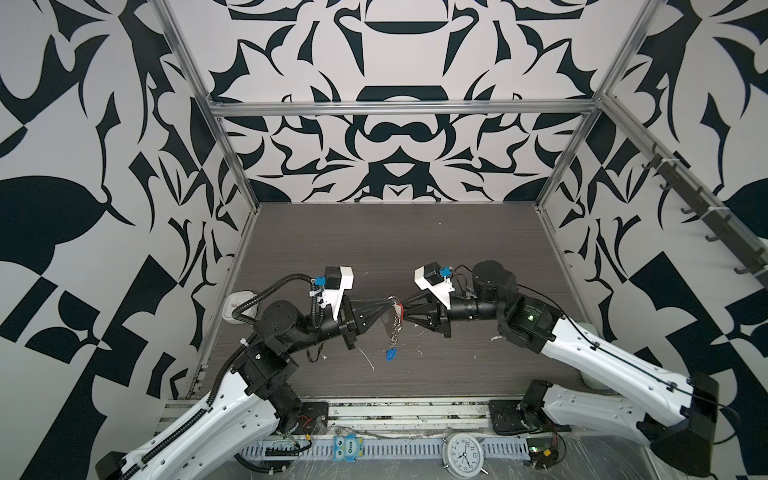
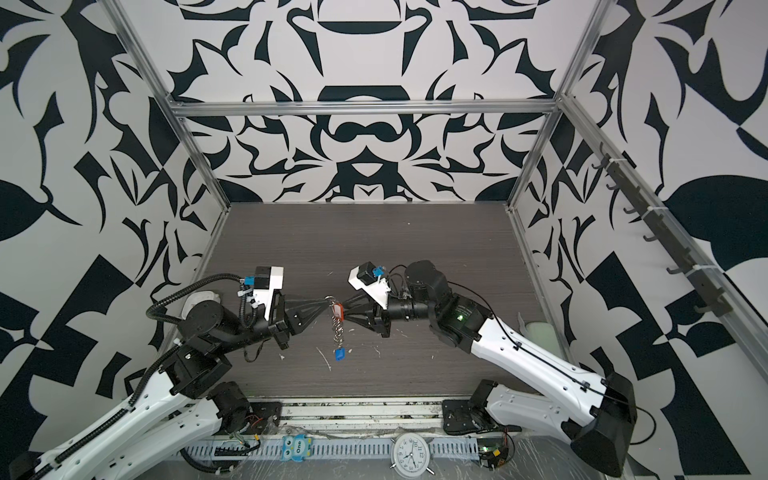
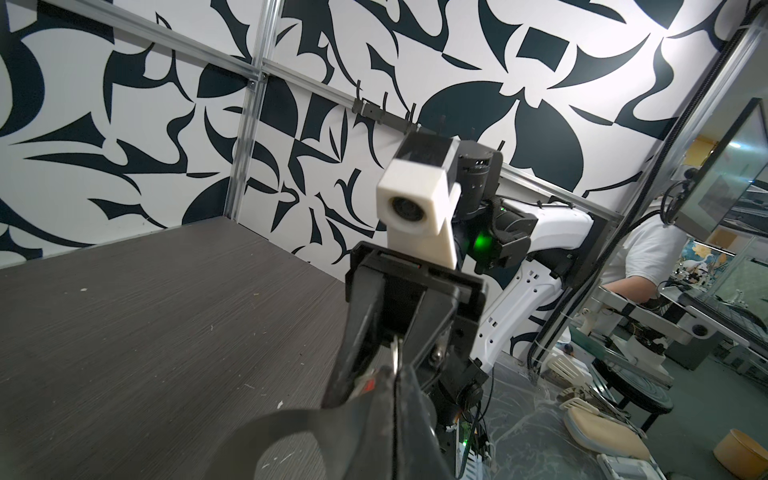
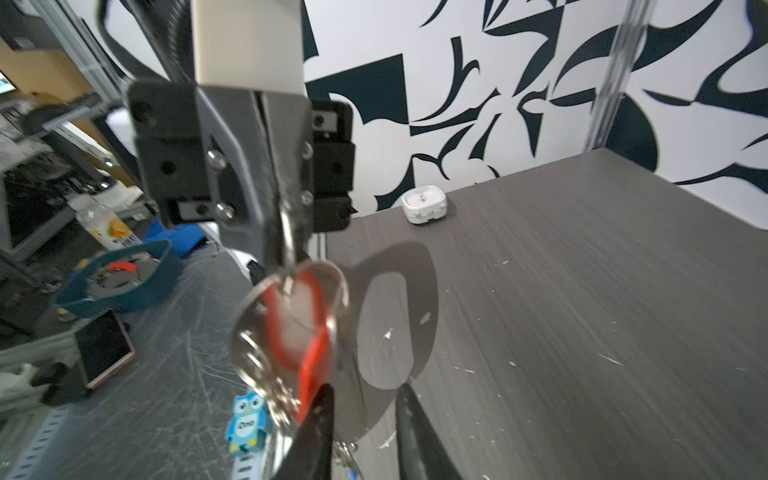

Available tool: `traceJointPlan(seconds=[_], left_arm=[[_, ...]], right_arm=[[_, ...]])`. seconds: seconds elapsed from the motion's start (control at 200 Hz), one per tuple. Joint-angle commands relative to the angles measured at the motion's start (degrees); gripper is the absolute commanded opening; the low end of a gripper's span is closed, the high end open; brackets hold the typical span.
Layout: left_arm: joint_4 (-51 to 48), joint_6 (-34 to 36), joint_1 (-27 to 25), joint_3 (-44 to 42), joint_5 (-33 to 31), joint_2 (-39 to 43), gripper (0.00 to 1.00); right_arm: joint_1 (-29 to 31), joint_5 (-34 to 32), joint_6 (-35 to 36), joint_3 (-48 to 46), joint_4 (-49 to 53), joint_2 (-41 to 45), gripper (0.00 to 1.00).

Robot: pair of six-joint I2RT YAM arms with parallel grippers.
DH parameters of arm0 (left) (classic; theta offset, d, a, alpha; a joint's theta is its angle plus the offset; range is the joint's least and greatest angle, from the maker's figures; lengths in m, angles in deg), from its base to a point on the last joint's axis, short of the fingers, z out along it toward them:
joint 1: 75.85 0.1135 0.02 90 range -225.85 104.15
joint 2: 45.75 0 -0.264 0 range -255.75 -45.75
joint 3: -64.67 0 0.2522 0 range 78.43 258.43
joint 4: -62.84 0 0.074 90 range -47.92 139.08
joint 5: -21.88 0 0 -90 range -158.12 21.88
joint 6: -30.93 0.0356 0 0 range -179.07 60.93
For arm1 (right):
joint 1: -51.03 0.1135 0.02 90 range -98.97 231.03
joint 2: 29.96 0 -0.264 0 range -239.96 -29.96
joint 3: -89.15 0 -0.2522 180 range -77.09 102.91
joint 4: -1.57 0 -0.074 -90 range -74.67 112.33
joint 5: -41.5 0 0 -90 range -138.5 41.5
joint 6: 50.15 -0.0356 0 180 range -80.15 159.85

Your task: Remove the keys from the keyring

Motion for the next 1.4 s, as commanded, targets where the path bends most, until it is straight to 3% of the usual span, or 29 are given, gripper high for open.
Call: traceJointPlan(seconds=[0.0, 0.24, 0.545, 1.395], left_arm=[[3.66, 1.49, -0.21, 0.58, 0.14, 0.74, 0.00], [3.56, 1.46, -0.21, 1.14, 2.23, 0.06, 0.00], [4.95, 0.55, -0.21, 1.09, 4.11, -0.43, 0.00], [5.06, 0.50, -0.26, 0.03, 0.48, 1.62, 0.00]], right_arm=[[-0.10, -4.40, -3.83, -1.36, -3.61, 4.46, 0.47], [0.18, -5.15, -8.98, -1.96, -13.33, 9.18, 0.54], [0.92, -1.53, -15.54, -2.09, -25.71, 4.97, 0.57], [4.14, 0.16, -17.30, -3.36, -28.36, 1.19, 0.26]])
